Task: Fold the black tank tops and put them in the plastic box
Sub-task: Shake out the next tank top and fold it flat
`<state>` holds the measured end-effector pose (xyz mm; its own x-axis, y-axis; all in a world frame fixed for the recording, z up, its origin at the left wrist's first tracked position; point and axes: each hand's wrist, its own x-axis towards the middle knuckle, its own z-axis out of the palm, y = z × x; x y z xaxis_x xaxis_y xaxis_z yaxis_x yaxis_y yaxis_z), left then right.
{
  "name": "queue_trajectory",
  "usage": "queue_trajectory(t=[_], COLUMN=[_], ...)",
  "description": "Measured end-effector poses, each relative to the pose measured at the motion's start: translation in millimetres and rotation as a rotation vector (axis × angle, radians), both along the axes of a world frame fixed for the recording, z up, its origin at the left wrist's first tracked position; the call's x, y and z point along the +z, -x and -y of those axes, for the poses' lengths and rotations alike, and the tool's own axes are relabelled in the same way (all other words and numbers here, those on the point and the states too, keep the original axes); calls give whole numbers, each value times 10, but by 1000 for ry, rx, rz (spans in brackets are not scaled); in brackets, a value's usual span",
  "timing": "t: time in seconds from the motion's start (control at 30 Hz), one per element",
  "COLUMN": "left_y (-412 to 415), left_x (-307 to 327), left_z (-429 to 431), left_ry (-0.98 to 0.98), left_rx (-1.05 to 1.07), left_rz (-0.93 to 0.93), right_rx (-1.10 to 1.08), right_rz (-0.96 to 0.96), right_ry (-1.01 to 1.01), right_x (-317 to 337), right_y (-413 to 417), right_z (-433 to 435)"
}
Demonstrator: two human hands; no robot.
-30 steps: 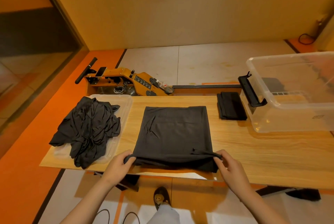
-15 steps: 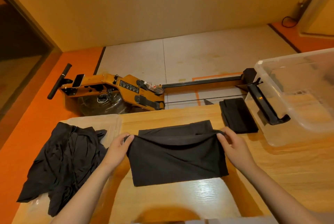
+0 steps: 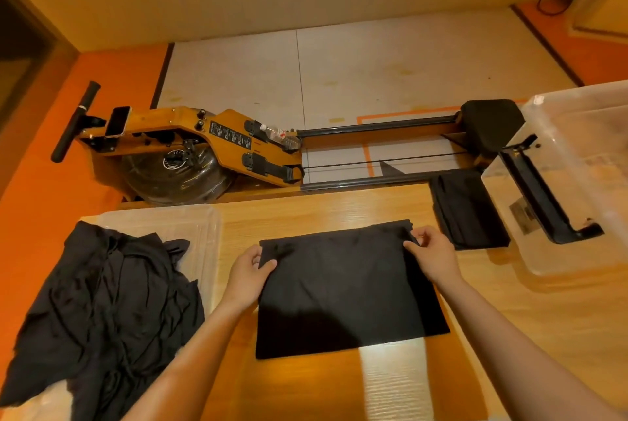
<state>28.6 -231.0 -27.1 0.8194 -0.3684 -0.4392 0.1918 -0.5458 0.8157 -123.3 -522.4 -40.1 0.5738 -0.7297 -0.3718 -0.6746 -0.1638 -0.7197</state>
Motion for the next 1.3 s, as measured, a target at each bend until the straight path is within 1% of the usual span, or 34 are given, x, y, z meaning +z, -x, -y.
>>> queue_trajectory(t=[0.13, 0.23, 0.33, 0.4, 0.47, 0.5, 0.57, 0.67, 0.77, 0.83, 0.9, 0.97, 1.13, 1.2, 1.3], left_y=[158, 201, 149, 91, 95, 136, 268, 523, 759, 874, 979, 1109, 1643, 1894, 2220], left_x=[14, -39, -6, 4, 45, 94, 196, 302, 317, 293, 282, 242, 46, -50, -155], left_z=[-50, -75, 20, 137, 269, 348, 522, 766, 870, 833, 708, 494, -126, -274, -397], left_ry=[-53, -81, -127, -251, -408, -425, -335, -199, -183, -122, -75, -88, -301, -376, -357], left_rx=[-36, -36, -6, 1, -29, -59, -166, -430, -728, -833, -857, -880, -930, -899, -804], left_rz=[74, 67, 61, 166, 319, 379, 456, 527, 590, 667, 737, 761, 866, 890, 882], right_rx=[-12, -43, -151, -249, -284, -267, -164, 49, 194, 296, 387, 433, 502, 508, 518], right_rz=[122, 126, 104, 108, 151, 188, 260, 296, 349, 348, 338, 317, 276, 248, 230], right_ry=[-22, -120, -211, -305, -373, -392, -402, -407, -541, -574, -559, -543, -604, -604, -603], right_x=[50, 64, 29, 48, 121, 194, 360, 554, 713, 810, 822, 782, 604, 528, 448], right_y=[78, 74, -21, -94, -121, -105, -15, 250, 571, 780, 992, 1207, 1698, 1834, 1998], right_z=[-91, -123, -83, -55, -64, -98, -196, -332, -460, -547, -610, -672, -791, -826, -895])
